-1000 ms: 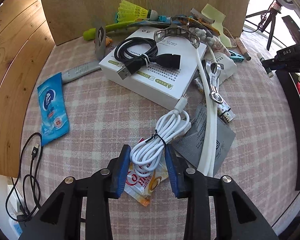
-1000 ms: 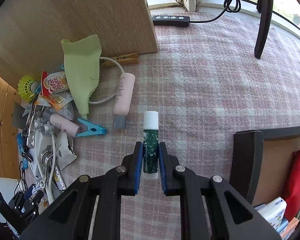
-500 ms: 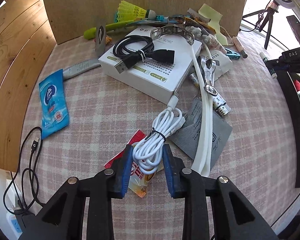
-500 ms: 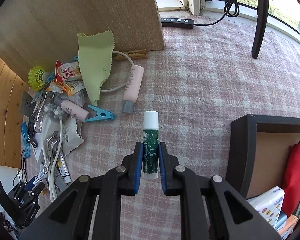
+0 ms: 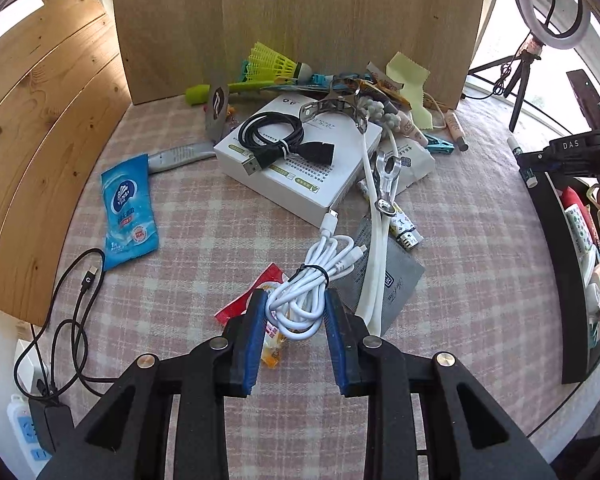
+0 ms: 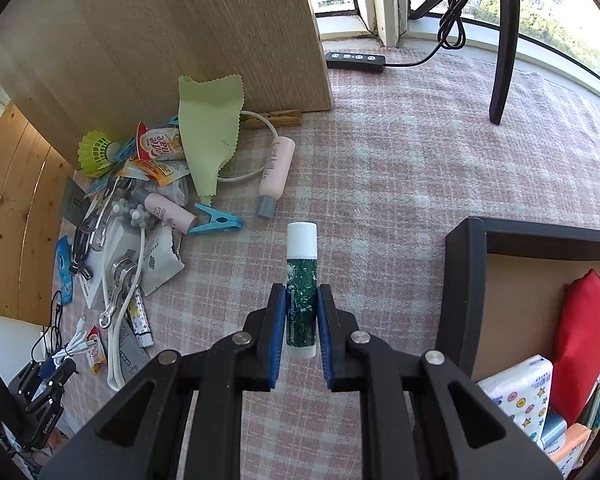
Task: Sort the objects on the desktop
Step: 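Carry the cable and lip balm into the tray and open both tools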
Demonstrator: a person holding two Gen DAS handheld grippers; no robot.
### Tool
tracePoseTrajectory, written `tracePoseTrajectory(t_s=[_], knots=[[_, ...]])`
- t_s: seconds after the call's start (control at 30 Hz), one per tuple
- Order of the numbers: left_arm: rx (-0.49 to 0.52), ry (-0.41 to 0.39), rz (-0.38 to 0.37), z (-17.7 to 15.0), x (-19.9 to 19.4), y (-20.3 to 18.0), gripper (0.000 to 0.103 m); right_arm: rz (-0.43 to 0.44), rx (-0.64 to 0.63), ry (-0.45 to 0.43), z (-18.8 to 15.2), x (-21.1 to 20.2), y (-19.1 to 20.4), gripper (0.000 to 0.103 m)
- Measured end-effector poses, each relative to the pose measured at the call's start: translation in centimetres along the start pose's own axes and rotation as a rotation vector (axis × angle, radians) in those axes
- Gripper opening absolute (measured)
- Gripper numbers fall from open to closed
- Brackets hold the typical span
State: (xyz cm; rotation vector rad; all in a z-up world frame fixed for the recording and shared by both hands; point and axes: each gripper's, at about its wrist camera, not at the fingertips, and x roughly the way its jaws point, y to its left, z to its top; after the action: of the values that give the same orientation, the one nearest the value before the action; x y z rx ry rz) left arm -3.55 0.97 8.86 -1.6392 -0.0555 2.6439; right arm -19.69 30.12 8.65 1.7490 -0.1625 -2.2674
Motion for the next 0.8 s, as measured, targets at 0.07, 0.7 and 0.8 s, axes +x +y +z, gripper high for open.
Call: tracePoseTrajectory(t_s=[0.07, 0.7, 0.8], knots=[[0.008, -0.015, 0.007, 0.3, -0.7, -0.7, 0.027, 0.004, -0.006, -0.004, -0.2, -1.2, 0.0, 0.015], [0.196, -0.101, -0.204, 3.1, -4.3, -18.5, 0.026, -0.107, 0.043, -0.037, -7.5, -10.3, -14.3, 0.015], [0.268, -0.098, -0.261, 2.9, -4.4, -23.1, 0.019, -0.134, 0.093, -0.043, -9.3, -11.7, -17.6, 0.015]])
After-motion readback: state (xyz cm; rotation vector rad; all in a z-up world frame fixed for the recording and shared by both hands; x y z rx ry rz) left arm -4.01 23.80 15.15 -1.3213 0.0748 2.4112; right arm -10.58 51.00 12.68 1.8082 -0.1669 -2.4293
